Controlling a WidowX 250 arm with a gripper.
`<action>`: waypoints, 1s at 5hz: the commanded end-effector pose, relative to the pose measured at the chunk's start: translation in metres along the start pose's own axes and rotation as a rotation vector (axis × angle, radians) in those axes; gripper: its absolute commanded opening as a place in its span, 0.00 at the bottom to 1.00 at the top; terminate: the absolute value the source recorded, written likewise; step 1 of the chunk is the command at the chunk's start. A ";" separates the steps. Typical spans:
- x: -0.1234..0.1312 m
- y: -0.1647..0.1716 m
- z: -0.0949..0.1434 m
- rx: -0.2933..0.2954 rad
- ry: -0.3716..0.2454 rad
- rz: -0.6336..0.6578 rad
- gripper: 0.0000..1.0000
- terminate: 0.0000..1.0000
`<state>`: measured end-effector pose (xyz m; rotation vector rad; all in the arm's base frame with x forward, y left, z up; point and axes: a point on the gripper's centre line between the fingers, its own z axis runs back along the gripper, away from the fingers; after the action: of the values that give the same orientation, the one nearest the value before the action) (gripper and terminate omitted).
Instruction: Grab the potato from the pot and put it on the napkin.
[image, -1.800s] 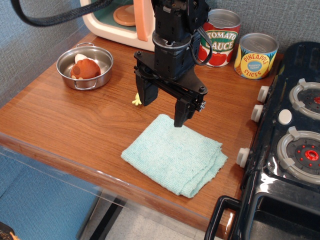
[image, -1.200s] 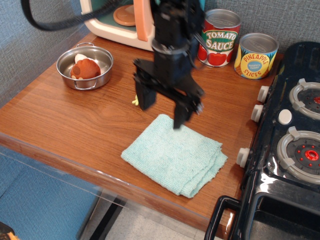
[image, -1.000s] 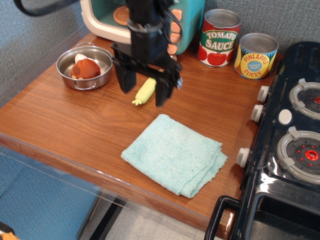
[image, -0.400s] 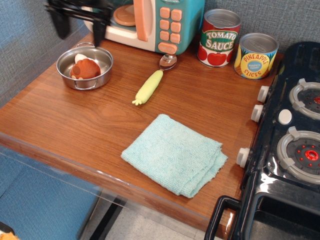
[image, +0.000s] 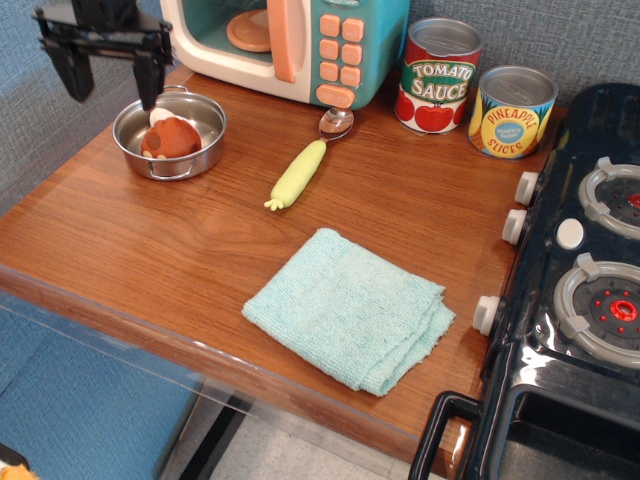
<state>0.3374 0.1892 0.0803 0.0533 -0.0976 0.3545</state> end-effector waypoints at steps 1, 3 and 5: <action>0.008 -0.004 -0.012 -0.064 -0.046 0.033 1.00 0.00; 0.017 -0.006 -0.026 -0.050 -0.032 0.038 0.00 0.00; 0.020 -0.019 0.015 -0.047 -0.146 -0.020 0.00 0.00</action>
<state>0.3656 0.1762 0.0696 0.0108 -0.1859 0.3329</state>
